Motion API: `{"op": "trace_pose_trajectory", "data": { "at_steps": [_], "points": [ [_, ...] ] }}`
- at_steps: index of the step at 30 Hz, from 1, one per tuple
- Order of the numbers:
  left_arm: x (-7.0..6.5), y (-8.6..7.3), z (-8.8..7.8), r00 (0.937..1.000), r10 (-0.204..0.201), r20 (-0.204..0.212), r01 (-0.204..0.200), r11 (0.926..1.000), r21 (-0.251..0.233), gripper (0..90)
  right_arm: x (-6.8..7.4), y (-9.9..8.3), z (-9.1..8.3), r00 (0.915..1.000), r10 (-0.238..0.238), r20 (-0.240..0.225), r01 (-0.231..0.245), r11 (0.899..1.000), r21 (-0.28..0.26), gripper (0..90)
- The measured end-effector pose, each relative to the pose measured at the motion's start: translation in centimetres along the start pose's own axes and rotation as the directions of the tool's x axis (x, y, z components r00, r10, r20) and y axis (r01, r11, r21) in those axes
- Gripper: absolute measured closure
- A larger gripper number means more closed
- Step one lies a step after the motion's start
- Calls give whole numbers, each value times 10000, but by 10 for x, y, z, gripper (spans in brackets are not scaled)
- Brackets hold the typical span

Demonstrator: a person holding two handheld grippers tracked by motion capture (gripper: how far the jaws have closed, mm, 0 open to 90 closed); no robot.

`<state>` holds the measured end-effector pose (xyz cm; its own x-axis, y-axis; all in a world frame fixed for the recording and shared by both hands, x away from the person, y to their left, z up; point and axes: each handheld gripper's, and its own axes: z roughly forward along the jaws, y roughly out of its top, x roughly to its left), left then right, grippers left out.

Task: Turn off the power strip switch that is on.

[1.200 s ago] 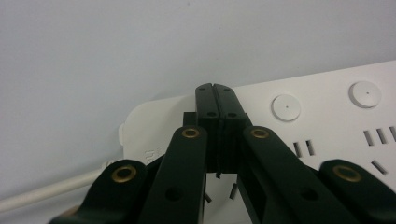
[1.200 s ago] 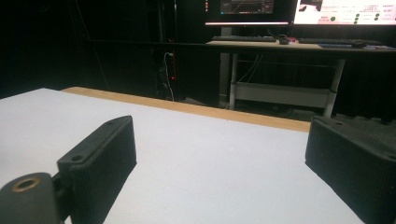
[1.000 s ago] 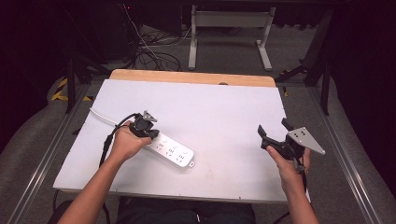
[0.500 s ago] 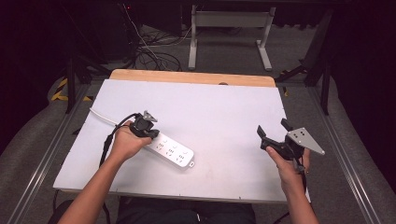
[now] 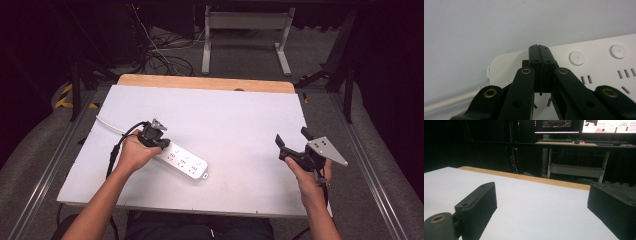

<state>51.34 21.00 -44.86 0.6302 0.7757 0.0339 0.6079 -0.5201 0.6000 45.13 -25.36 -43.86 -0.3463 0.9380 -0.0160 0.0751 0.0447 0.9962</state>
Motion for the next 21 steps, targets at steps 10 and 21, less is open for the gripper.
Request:
{"op": "trace_pose_trajectory", "data": {
  "at_steps": [10, 21],
  "points": [
    [1, -2, 0, 10000, 22, 44, -21, 9999, -110, 900, 1, -1, 1, 10000, -8, -55, 8, 10000, 68, 92],
    [-1, 3, -1, 9962, 861, -106, -859, 9962, 148, 900, 2, -2, 2, 10000, -6, 14, 5, 10000, 90, 91]
  ]
}}
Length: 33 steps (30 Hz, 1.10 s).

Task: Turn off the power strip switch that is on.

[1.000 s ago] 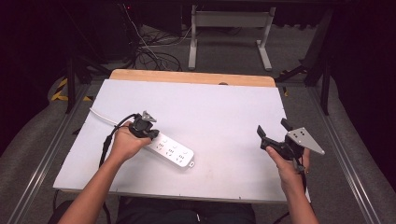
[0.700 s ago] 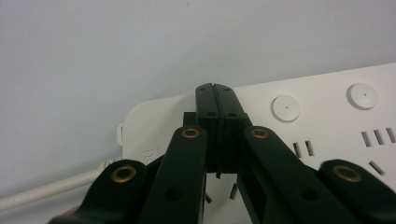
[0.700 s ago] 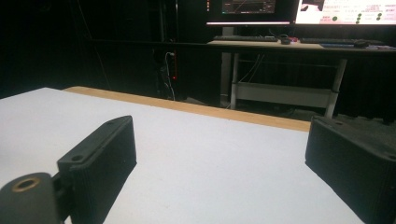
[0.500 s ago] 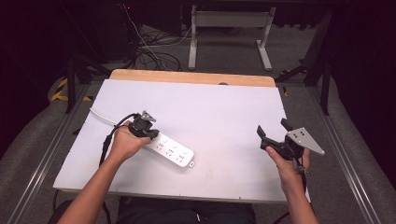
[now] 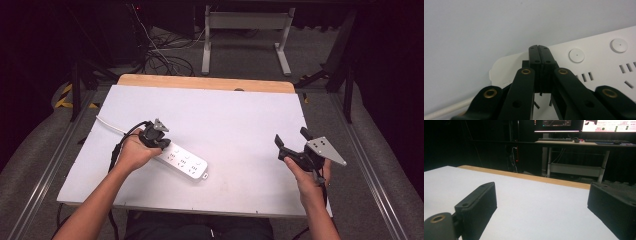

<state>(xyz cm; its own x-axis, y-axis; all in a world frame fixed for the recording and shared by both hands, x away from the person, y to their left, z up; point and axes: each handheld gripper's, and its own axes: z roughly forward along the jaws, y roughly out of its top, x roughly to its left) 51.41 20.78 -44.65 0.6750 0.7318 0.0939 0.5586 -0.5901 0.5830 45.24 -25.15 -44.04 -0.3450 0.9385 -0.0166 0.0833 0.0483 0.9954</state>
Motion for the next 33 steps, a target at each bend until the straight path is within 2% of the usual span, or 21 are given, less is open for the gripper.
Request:
{"op": "trace_pose_trajectory", "data": {
  "at_steps": [3, 6, 7, 8, 9, 10, 14, 16, 18, 21, 22, 23, 25, 26, 27, 28, 29, 30, 31, 32, 33],
  "points": [
    [5, -1, -2, 9995, -206, 251, 213, 9993, -308, 900, 0, -1, 1, 10000, 28, -27, -28, 10000, 15, 91],
    [7, -3, -2, 9991, -365, 237, 377, 9979, -527, 900, -1, -2, 1, 10000, 79, -21, -79, 10000, 43, 91],
    [9, -6, -3, 9968, -682, 411, 720, 9923, -1003, 900, -1, -2, 0, 10000, 55, -13, -55, 10000, 33, 91],
    [10, -8, -5, 9966, -736, 368, 778, 9884, -1306, 900, -1, -2, 0, 10000, 59, -9, -59, 10000, 23, 91],
    [10, -8, -5, 9966, -736, 368, 778, 9884, -1306, 900, -2, -1, 0, 10000, 67, -9, -67, 10000, 13, 91],
    [14, -10, -10, 9962, -848, 211, 873, 9792, -1830, 900, -2, -1, 0, 10000, 69, -7, -69, 10000, 7, 91],
    [17, -15, -31, 9934, -1142, -139, 1048, 9479, -3008, 900, -2, 0, -1, 10000, 87, 12, -87, 10000, -26, 91],
    [17, -22, -43, 9907, -1350, -184, 1200, 9285, -3513, 900, -3, -1, -1, 10000, 98, 13, -98, 9999, -41, 91],
    [20, -30, -54, 9865, -1621, -235, 1383, 9012, -4108, 900, -2, 0, -2, 10000, 95, 18, -95, 9999, -38, 91],
    [26, -46, -72, 9781, -2061, -276, 1660, 8538, -4934, 900, -1, 1, -1, 9999, 96, 33, -96, 9999, -54, 91],
    [26, -46, -72, 9781, -2061, -276, 1660, 8538, -4934, 900, -1, 1, -1, 10000, 70, 17, -70, 9999, -83, 91],
    [29, -58, -84, 9703, -2399, -295, 1856, 8176, -5450, 900, 0, 1, -1, 10000, 44, 16, -43, 10000, -84, 91],
    [32, -69, -95, 9597, -2780, -414, 2015, 7833, -5881, 900, 0, 1, -1, 10000, 70, 6, -70, 9999, -81, 91],
    [32, -69, -95, 9597, -2780, -414, 2015, 7833, -5881, 900, -1, 1, -1, 10000, 67, 13, -66, 9999, -90, 91],
    [35, -79, -103, 9511, -3019, -655, 1992, 7612, -6172, 900, -1, 1, 0, 10000, 68, 7, -68, 9999, -98, 91],
    [35, -84, -105, 9438, -3229, -704, 2089, 7480, -6300, 900, -1, 2, 0, 10000, 67, 3, -67, 9999, -105, 91],
    [36, -88, -108, 9371, -3391, -830, 2107, 7388, -6402, 900, -2, 2, 0, 10000, 72, -4, -72, 9999, -107, 91],
    [36, -92, -111, 9283, -3606, -903, 2182, 7253, -6530, 900, -2, 1, 0, 10000, 58, 6, -58, 9999, -99, 91],
    [36, -92, -111, 9283, -3606, -903, 2182, 7253, -6530, 900, -2, 1, 1, 10000, 63, -29, -63, 9999, -102, 91],
    [35, -100, -119, 9100, -3992, -1119, 2245, 7014, -6765, 900, -1, 2, 1, 10000, 63, -37, -64, 9999, -105, 91],
    [35, -105, -122, 9005, -4154, -1285, 2192, 6890, -6908, 900, -1, 2, 1, 10000, 46, -31, -46, 9999, -124, 91]
  ]
}}
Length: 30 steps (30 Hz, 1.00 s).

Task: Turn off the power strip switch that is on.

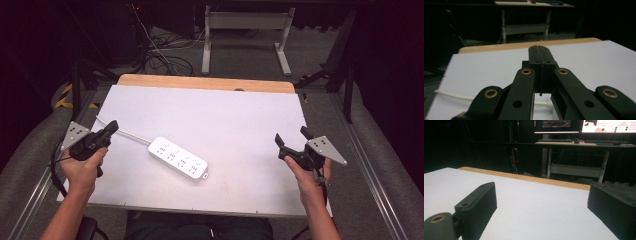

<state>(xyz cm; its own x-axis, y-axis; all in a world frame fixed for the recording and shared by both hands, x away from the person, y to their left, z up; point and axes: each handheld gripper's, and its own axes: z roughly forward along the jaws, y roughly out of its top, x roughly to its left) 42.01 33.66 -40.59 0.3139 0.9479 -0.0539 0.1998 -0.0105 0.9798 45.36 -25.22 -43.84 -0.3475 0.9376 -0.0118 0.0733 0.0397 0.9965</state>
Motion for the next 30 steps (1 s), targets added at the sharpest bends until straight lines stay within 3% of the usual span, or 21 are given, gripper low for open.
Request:
{"op": "trace_pose_trajectory", "data": {
  "at_steps": [4, 9, 11, 14, 15, 18, 19, 30],
  "points": [
    [9, -3, -13, 9965, -220, -811, 179, 9986, -503, 900, 0, 0, 0, 10000, 31, 11, -31, 10000, 16, 91],
    [10, -2, -12, 9938, -205, -1094, 134, 9978, -655, 856, 1, 2, 0, 10000, 2, -22, -2, 10000, -69, 91],
    [7, -2, -10, 9899, -197, -1407, 110, 9980, -624, 664, 1, 2, 0, 10000, -10, -12, 10, 10000, -50, 91],
    [7, -1, -7, 9897, -288, -1403, 209, 9981, -576, 317, 0, 1, 0, 10000, 15, 9, -15, 10000, -56, 91],
    [7, -2, -6, 9917, -213, -1268, 140, 9982, -588, 317, 0, 1, 0, 10000, 15, 9, -15, 10000, -56, 91],
    [5, 0, -5, 9910, -40, -1340, -21, 9990, -452, 69, -1, 2, -1, 10000, 17, 9, -17, 10000, -90, 91],
    [4, 0, -5, 9902, -20, -1400, -45, 9989, -463, 29, -1, 2, -1, 10000, 12, 22, -12, 10000, -93, 91],
    [3, -1, -4, 9874, 287, -1554, -360, 9983, -448, 7, 0, 2, -2, 10000, -14, 61, 15, 10000, -80, 91]
  ]
}}
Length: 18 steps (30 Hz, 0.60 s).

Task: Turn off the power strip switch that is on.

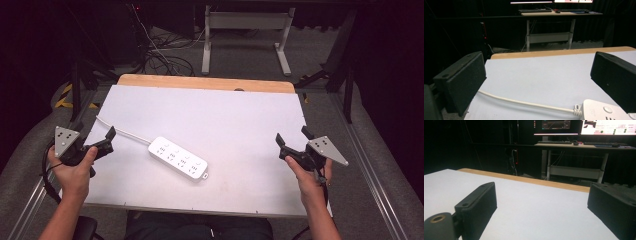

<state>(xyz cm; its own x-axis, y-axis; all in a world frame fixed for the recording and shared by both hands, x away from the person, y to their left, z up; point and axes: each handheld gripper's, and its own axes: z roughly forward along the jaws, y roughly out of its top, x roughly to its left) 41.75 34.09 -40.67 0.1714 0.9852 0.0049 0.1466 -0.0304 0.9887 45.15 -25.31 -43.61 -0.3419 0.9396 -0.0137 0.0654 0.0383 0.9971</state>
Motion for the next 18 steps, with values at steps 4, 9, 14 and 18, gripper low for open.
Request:
{"op": "trace_pose_trajectory", "data": {
  "at_steps": [4, 9, 14, 18],
  "points": [
    [-1, 0, 1, 9999, 98, 68, -98, 9999, 55, 15, 1, 1, -1, 10000, -20, 10, 20, 10000, -54, 91],
    [-3, -1, 3, 9997, 161, 164, -163, 9998, 121, 20, 1, 2, -3, 10000, -61, 27, 62, 10000, -74, 91],
    [-6, 1, 0, 9992, 320, 241, -321, 9995, 31, 24, 4, 3, -8, 9999, -36, 109, 37, 9999, -158, 91],
    [-8, 1, -4, 9983, 481, 331, -479, 9988, -65, 24, 7, 4, -10, 9998, -150, 116, 151, 9998, -124, 92]
  ]
}}
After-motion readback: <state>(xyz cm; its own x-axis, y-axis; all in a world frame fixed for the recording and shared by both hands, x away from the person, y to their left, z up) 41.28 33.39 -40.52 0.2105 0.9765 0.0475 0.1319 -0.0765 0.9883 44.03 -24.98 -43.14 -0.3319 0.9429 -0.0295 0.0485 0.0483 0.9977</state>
